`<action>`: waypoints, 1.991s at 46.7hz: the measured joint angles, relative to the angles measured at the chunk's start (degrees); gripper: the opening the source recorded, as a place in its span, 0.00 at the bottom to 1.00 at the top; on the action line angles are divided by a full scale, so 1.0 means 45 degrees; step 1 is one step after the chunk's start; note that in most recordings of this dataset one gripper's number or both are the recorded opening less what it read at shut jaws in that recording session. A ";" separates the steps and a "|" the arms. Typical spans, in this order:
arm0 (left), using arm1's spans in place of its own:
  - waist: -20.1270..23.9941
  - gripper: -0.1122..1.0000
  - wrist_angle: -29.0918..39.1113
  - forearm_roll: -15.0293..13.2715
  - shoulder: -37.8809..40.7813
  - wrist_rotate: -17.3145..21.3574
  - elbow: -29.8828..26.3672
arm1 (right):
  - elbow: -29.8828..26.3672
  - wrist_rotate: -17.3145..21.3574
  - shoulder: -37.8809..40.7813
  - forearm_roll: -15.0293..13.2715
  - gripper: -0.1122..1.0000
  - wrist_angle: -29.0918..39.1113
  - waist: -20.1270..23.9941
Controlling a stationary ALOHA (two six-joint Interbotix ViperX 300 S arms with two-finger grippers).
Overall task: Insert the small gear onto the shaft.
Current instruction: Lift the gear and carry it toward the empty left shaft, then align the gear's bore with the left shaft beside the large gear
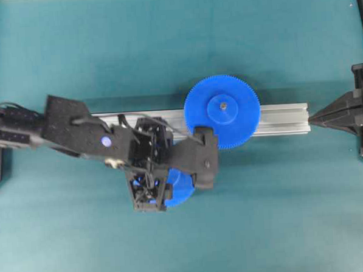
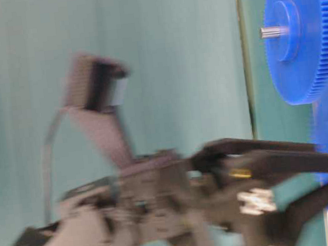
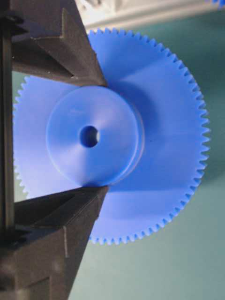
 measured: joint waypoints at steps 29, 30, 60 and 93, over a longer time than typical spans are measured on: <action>0.0957 0.72 0.2559 0.0020 -0.1035 0.0059 -0.1875 | 0.0020 0.0000 -0.0020 0.0000 0.14 0.0000 0.0000; 0.0957 0.72 0.2578 0.0020 -0.1035 0.0059 -0.1875 | 0.0020 0.0000 -0.0020 -0.0020 0.14 0.0000 0.0000; 0.1758 0.72 0.3457 0.0039 -0.1055 0.0156 -0.2148 | 0.0020 0.0000 -0.0195 0.0000 0.14 0.0000 0.0000; 0.2520 0.72 0.3516 0.0059 -0.1113 0.0625 -0.2305 | 0.0020 0.0000 -0.0215 0.0000 0.14 0.0020 0.0020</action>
